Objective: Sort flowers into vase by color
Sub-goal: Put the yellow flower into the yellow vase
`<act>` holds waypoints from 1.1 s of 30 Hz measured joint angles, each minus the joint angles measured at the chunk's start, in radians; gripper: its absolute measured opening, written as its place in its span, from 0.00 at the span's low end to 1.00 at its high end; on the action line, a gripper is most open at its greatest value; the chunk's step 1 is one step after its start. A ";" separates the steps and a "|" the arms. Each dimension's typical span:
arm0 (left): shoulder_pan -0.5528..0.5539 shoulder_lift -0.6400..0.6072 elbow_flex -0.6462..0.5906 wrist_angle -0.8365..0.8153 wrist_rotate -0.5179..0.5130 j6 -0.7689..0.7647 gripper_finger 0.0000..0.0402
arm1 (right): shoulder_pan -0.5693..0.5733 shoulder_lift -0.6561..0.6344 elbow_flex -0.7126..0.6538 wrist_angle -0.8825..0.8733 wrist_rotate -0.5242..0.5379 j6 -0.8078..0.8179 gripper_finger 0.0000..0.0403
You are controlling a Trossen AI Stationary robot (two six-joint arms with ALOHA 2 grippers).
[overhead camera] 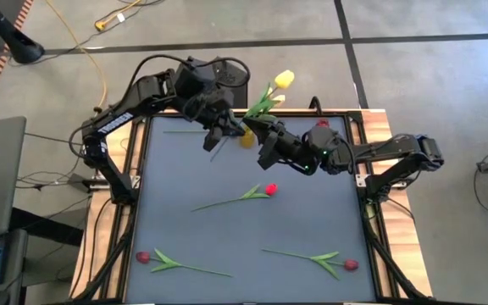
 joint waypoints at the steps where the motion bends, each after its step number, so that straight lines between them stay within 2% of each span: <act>1: 0.003 0.000 0.000 0.000 0.002 -0.001 0.00 | 0.000 0.000 0.000 -0.001 -0.002 -0.014 0.13; 9: 0.021 0.000 0.000 0.010 0.006 0.000 0.00 | 0.000 0.001 0.000 -0.008 -0.027 -0.001 0.22; 14: 0.049 -0.001 0.000 0.028 0.005 -0.001 0.00 | -0.005 0.001 0.000 -0.006 -0.057 0.128 0.35; 22: 0.090 -0.001 0.000 0.054 0.013 -0.001 0.00 | -0.011 0.000 0.000 0.002 -0.040 0.306 0.56; 25: 0.093 -0.001 0.000 0.059 0.014 0.014 0.00 | 0.006 0.000 0.001 0.001 -0.003 0.427 0.59; 28: 0.093 -0.001 0.001 0.077 0.012 0.026 0.00 | 0.037 0.001 0.000 -0.015 0.073 0.628 0.59; 33: 0.093 -0.010 0.001 0.108 -0.053 0.046 0.00 | 0.097 -0.009 0.000 -0.121 0.178 0.881 0.57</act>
